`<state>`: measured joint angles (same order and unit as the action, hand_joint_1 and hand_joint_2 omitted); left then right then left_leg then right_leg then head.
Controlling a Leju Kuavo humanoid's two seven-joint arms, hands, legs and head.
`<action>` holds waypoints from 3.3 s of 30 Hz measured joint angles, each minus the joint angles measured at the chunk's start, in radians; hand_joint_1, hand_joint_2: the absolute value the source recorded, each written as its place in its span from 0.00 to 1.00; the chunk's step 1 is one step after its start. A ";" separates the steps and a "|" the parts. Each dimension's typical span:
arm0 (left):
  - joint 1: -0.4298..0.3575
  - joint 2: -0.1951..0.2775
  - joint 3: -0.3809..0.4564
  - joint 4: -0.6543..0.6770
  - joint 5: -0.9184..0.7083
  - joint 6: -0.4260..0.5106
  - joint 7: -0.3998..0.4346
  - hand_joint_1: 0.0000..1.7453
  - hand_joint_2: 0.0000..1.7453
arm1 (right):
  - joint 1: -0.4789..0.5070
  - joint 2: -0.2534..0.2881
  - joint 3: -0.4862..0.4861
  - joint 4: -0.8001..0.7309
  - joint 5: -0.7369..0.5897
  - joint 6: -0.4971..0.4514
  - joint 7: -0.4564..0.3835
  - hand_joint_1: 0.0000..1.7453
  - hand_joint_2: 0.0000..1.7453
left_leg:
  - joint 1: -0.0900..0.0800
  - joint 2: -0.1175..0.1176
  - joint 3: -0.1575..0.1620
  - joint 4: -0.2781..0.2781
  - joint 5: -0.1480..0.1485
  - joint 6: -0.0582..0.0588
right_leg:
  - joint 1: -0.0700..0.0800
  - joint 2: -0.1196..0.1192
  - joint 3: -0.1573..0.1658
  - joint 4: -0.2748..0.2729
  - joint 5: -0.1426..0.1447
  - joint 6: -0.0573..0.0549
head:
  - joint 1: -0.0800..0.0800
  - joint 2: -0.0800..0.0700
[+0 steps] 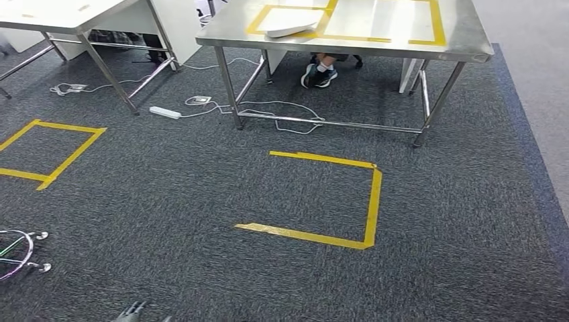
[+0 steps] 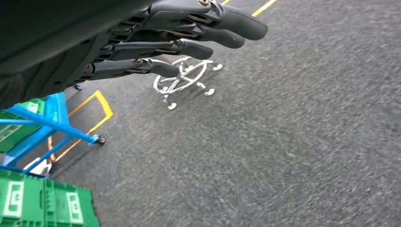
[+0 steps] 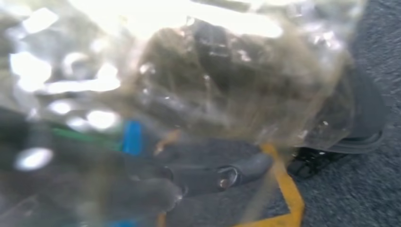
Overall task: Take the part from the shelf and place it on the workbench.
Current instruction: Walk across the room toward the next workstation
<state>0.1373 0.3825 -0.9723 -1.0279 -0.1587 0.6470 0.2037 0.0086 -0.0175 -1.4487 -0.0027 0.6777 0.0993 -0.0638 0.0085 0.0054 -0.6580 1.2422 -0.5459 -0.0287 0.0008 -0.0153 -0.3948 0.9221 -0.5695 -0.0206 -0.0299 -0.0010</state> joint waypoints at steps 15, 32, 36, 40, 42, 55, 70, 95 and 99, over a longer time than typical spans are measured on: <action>-0.020 -0.005 0.000 0.011 0.001 0.000 0.000 0.00 0.00 | -0.006 -0.005 0.025 0.000 -0.038 0.001 0.002 0.00 0.00 | -0.010 -0.002 0.141 -0.254 0.049 0.038 | -0.002 0.004 -0.043 0.028 0.007 0.026 | 0.002 0.000; -0.022 -0.005 -0.006 0.014 0.014 0.000 0.011 0.00 0.00 | -0.006 -0.005 0.040 0.000 -0.057 -0.001 0.002 0.00 0.00 | -0.010 -0.002 0.140 -0.253 0.056 0.044 | -0.003 0.003 -0.048 0.032 0.012 0.034 | 0.002 0.000; -0.022 -0.005 -0.016 0.017 0.014 0.000 0.022 0.00 0.00 | -0.006 -0.005 0.049 0.000 -0.066 -0.001 0.002 0.00 0.00 | -0.010 -0.002 0.139 -0.253 0.056 0.044 | -0.003 0.003 -0.049 0.033 0.012 0.034 | 0.002 0.000; -0.022 -0.005 -0.018 0.020 0.000 0.000 0.033 0.00 0.00 | -0.006 -0.005 0.060 0.000 -0.069 -0.001 0.002 0.00 0.00 | -0.010 -0.002 0.139 -0.253 0.056 0.044 | -0.003 0.003 -0.050 0.033 0.012 0.034 | 0.002 0.000; -0.022 -0.005 -0.018 0.023 -0.009 0.000 0.038 0.00 0.00 | -0.006 -0.006 0.068 0.000 -0.072 -0.001 0.002 0.00 0.00 | -0.010 -0.002 0.139 -0.253 0.056 0.044 | -0.003 0.003 -0.050 0.033 0.012 0.034 | 0.002 0.000; -0.027 -0.003 -0.021 0.033 -0.039 0.000 0.069 0.00 0.00 | -0.006 -0.011 0.103 0.000 -0.098 0.000 0.002 0.00 0.00 | -0.013 -0.003 0.138 -0.250 0.056 0.050 | -0.006 0.003 -0.049 0.028 0.017 0.041 | 0.002 0.000; -0.038 0.004 -0.025 0.038 -0.048 0.000 0.105 0.00 0.00 | -0.007 -0.018 0.143 0.000 -0.129 -0.001 0.001 0.00 0.00 | 0.006 -0.001 0.094 -0.246 0.092 0.021 | -0.030 0.025 -0.083 0.065 0.008 0.067 | 0.006 0.000; -0.040 -0.004 -0.037 0.043 -0.035 0.000 0.100 0.00 0.00 | -0.008 -0.022 0.181 -0.001 -0.165 -0.005 0.002 0.00 0.00 | -0.010 -0.007 0.140 -0.272 0.057 0.038 | -0.002 0.016 -0.130 0.051 0.062 -0.031 | 0.009 0.000; -0.043 -0.009 -0.038 0.056 -0.014 0.000 0.088 0.00 0.00 | -0.008 -0.023 0.196 -0.001 -0.164 -0.014 0.002 0.00 0.00 | -0.016 -0.007 0.137 -0.270 0.060 0.045 | -0.011 0.016 -0.130 0.044 0.073 0.015 | 0.009 0.000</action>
<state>0.0940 0.3732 -1.0100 -0.9721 -0.1726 0.6473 0.2920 0.0009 -0.0407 -1.2531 -0.0038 0.5139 0.0848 -0.0614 -0.0074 -0.0018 -0.5207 0.9721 -0.4861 0.0164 -0.0099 0.0008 -0.5250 0.9663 -0.4962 -0.0054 -0.0212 -0.0008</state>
